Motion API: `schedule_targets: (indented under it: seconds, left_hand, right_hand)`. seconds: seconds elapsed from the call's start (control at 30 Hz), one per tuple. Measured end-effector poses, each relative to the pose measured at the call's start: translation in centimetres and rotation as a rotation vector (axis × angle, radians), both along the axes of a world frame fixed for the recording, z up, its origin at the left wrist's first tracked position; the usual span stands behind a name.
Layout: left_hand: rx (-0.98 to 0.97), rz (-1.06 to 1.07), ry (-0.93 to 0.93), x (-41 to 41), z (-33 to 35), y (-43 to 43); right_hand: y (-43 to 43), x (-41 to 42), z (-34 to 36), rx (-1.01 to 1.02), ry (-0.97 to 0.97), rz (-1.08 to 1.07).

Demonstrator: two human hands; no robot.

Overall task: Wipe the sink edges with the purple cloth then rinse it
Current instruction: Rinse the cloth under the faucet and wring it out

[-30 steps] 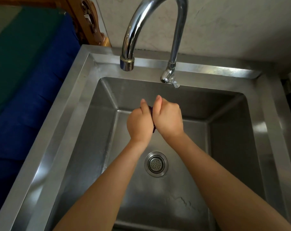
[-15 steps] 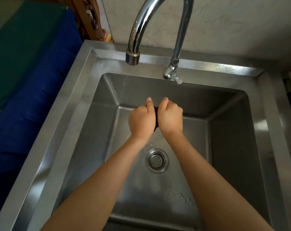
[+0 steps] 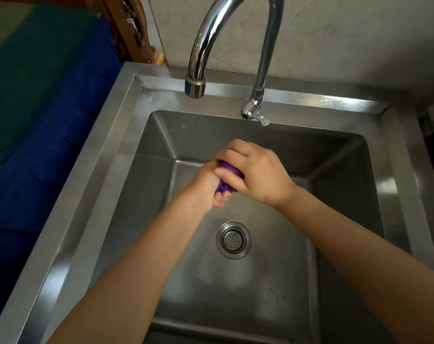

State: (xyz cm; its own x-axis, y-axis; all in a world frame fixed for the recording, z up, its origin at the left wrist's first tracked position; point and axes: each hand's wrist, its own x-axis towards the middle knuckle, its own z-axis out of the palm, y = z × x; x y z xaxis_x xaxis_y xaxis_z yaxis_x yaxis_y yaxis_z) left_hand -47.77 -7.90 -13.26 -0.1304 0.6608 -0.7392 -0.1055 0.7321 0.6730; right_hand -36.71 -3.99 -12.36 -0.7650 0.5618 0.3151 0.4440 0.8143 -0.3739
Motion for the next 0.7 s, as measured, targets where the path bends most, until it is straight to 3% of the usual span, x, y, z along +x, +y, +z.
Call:
schedule_targets:
  seconds: [0.13,0.27,0.37,0.7]
  left_hand:
    - [0.074,0.178,0.08,1.3,0.5,0.4]
    - [0.21,0.274,0.379,1.2,-0.6,0.5]
    - [0.239,0.383,0.458,1.3,-0.7,0.0]
    - [0.401,0.243,0.83,2.2,-0.6,0.1]
  right_hand:
    - [-0.3,-1.2,-0.4,0.076,0.145,-0.235]
    - [-1.0,-2.2,-1.0,-0.105,0.243,-0.452]
    - [-1.5,-2.6,-1.5,-0.244,0.337,-0.526]
    - [-1.2,-2.7,-2.1,-0.574,0.523,-0.768]
